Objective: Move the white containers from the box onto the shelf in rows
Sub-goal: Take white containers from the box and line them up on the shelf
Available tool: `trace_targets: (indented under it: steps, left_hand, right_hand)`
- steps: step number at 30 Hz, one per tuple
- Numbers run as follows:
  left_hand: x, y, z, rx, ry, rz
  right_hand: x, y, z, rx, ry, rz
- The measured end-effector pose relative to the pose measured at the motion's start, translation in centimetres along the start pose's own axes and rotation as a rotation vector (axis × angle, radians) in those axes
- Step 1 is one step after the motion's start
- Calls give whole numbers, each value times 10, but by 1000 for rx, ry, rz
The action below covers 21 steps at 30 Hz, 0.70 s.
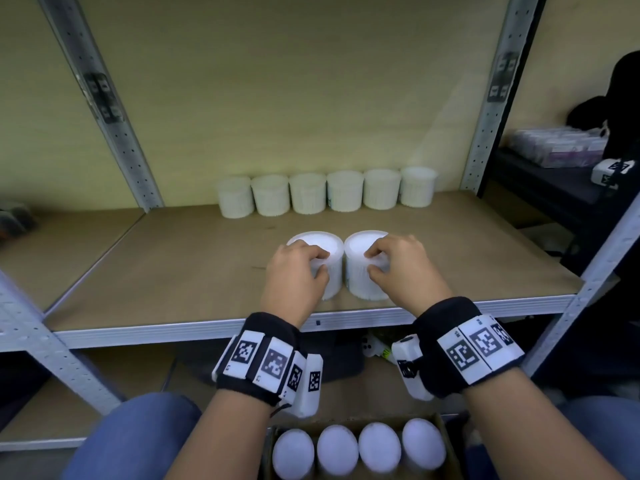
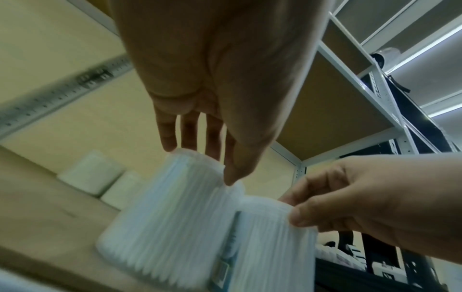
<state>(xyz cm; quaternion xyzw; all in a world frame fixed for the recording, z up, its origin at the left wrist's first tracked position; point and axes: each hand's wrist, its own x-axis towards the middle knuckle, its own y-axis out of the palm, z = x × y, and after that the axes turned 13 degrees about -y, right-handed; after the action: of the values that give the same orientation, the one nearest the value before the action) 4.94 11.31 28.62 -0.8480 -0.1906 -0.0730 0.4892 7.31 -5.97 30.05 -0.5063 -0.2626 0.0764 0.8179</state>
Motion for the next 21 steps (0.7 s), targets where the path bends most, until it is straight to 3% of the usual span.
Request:
trace_targets:
  steps: [9,21]
  left_hand:
    - [55,39,-52,39,43,144]
    - [129,96,-102,-2,87,270]
  right_hand:
    - [32,-13,-65,18,198,-29]
    - [86,-28,-134,-42,303,-27]
